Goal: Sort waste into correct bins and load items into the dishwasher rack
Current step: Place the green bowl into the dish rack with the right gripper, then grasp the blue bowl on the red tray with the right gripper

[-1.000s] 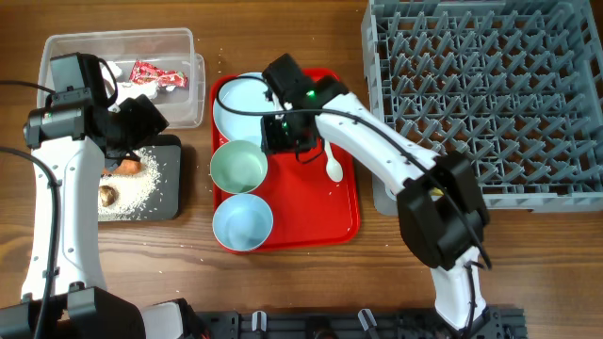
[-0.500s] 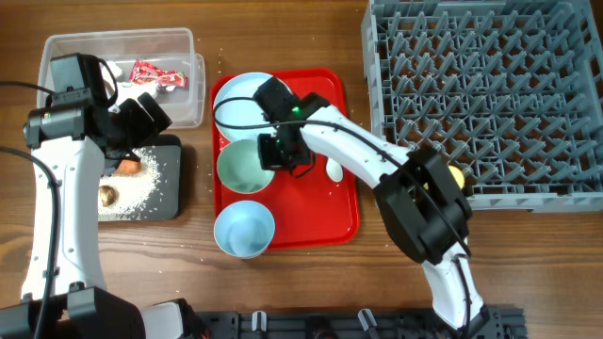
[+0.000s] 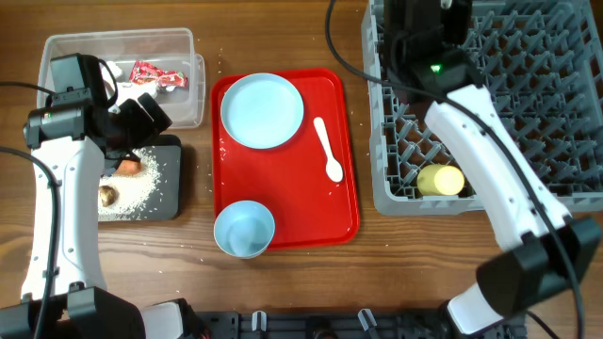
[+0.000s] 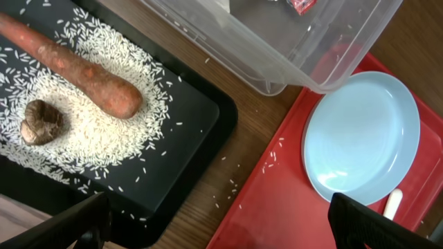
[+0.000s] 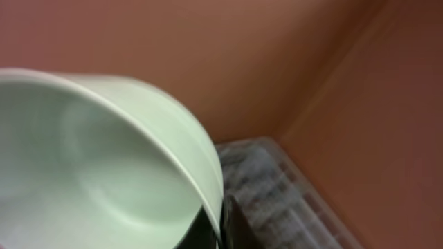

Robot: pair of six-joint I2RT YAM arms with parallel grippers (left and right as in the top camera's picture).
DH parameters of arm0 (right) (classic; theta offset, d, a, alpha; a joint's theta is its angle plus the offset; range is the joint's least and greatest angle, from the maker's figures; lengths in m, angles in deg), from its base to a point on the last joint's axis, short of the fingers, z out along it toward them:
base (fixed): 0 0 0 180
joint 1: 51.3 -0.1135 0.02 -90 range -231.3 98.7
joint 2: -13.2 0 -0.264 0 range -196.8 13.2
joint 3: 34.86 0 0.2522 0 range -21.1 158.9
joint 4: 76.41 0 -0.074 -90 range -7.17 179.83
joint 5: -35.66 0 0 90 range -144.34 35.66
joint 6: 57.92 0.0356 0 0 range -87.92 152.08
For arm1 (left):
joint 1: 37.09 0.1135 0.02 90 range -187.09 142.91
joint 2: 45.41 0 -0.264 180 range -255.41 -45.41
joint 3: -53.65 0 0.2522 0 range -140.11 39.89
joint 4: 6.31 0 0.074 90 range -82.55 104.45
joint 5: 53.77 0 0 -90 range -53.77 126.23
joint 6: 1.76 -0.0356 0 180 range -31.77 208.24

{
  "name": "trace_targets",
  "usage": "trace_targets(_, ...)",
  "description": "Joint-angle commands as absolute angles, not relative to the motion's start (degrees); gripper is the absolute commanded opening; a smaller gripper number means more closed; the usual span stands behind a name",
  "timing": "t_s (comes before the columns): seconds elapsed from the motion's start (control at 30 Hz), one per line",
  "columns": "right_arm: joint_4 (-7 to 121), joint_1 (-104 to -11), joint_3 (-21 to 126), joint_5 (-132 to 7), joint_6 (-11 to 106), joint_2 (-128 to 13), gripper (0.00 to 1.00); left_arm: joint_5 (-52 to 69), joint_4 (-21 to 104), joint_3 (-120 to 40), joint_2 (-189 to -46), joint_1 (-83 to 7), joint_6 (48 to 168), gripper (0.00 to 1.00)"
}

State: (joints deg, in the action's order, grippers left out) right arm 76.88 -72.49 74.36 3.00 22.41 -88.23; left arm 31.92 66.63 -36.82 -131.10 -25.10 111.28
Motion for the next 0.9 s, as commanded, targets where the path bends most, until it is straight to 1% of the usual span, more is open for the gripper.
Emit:
trace_targets(0.0,88.4,-71.6,74.9,10.5,-15.4,-96.4,0.04,32.3,66.7,-37.4,-130.2,-24.9,111.4,1.00)
trace_targets(0.03,92.0,-71.6,74.9,12.4,-22.1,-99.0,0.04,32.3,66.7,-37.4,-130.2,-24.9,111.4,1.00)
trace_targets(0.1,97.3,-71.6,74.9,14.9,-27.8,-103.9,0.04,32.3,66.7,-37.4,-130.2,-24.9,111.4,1.00)
trace_targets(0.3,101.5,-70.7,74.9,14.6,-27.5,-112.1,0.04,32.3,66.7,-37.4,-130.2,-24.9,111.4,1.00)
trace_targets(0.5,102.3,-69.9,74.9,11.1,-25.5,-114.9,0.04,32.3,66.7,-37.4,-130.2,-24.9,111.4,1.00)
trace_targets(0.53,102.6,-69.9,74.9,9.6,-22.5,-115.2,0.04,32.3,66.7,-37.4,-130.2,-24.9,111.4,1.00)
trace_targets(0.6,102.7,-69.7,74.9,9.0,-20.2,-115.4,0.04,32.2,66.7,-37.4,-130.2,-24.9,111.4,1.00)
trace_targets(0.73,102.6,-69.8,74.9,8.5,-19.8,-116.7,0.04,32.3,66.7,-37.4,-130.2,-24.9,111.4,1.00)
trace_targets(0.77,102.6,-69.8,74.9,8.5,-19.8,-116.9,0.05,32.3,66.7,-37.4,-130.2,-24.9,111.4,1.00)
trace_targets(0.8,102.6,-69.8,74.9,8.5,-19.8,-116.9,0.09,32.3,66.7,-37.4,-130.2,-24.9,111.4,1.00)
trace_targets(0.83,102.6,-69.9,74.9,8.0,-19.8,-116.9,0.09,32.3,66.7,-37.4,-130.2,-24.9,111.4,1.00)
trace_targets(0.87,102.6,-70.0,74.9,7.4,-19.8,-116.9,0.12,32.2,66.7,-37.4,-130.2,-24.9,111.4,1.00)
